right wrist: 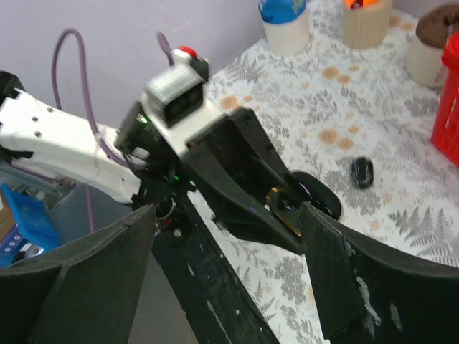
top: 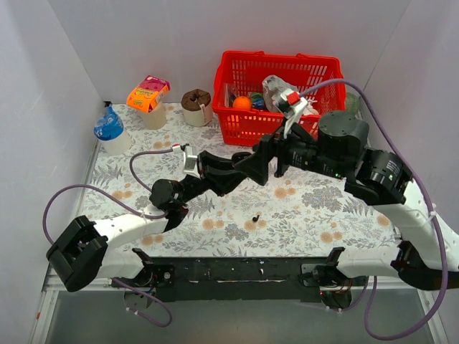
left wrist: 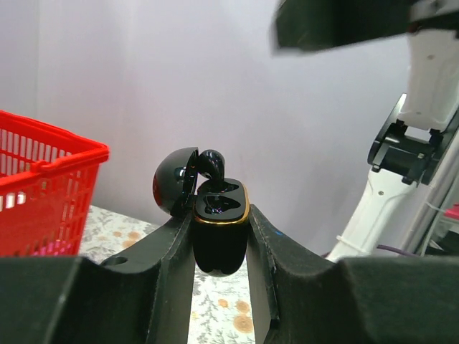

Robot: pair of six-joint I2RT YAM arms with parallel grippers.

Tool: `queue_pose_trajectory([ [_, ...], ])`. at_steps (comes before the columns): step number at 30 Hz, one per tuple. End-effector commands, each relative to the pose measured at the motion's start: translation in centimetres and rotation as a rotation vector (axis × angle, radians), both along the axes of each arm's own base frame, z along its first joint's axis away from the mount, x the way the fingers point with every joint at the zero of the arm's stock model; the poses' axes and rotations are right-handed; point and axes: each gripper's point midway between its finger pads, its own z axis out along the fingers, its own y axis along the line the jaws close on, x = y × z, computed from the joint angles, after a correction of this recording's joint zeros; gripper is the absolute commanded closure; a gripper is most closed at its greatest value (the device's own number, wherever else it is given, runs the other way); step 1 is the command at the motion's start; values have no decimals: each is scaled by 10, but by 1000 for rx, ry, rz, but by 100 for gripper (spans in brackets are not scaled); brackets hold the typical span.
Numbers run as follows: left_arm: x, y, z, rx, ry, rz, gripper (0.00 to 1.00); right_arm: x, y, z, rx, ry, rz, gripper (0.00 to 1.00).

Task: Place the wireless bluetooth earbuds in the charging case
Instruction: Adjust the earbud with the charging case.

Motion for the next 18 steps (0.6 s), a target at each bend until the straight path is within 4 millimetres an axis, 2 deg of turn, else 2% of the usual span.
queue_pose_trajectory([
  [1,7,19,29,-49,-50,41,100,13,5,50,-28,-130,-134,12],
  [2,6,23,30,-51,-54,48,100,23,16,38,-106,-142,-152,11],
  [3,7,25,29,-40,-46,57,100,28,15,46,-114,-167,-181,10],
  [4,3,33,37,-53,-66,72,100,39,4,71,-84,-212,-265,9],
  [5,1,36,37,-47,-70,76,100,50,9,68,-142,-245,-295,7],
  [7,-1,40,32,-23,-60,84,100,70,4,71,-182,-293,-396,5],
  [8,-7,45,39,-30,-80,89,100,73,4,73,-174,-306,-417,4],
  [10,-7,50,35,-9,-67,109,100,83,4,71,-198,-315,-468,3],
  [11,-10,55,40,-13,-84,122,100,89,9,62,-230,-313,-482,3],
  [14,-13,60,38,14,-90,136,100,96,14,46,-279,-313,-498,2],
  [15,-12,59,33,31,-79,136,100,106,11,60,-171,-307,-609,3],
  [16,-13,60,33,35,-82,134,100,110,5,60,-115,-293,-668,11],
  [17,-16,60,33,43,-90,121,100,102,-4,37,-119,-291,-640,17],
  [18,-18,62,33,48,-86,116,100,91,3,37,-62,-310,-544,23],
])
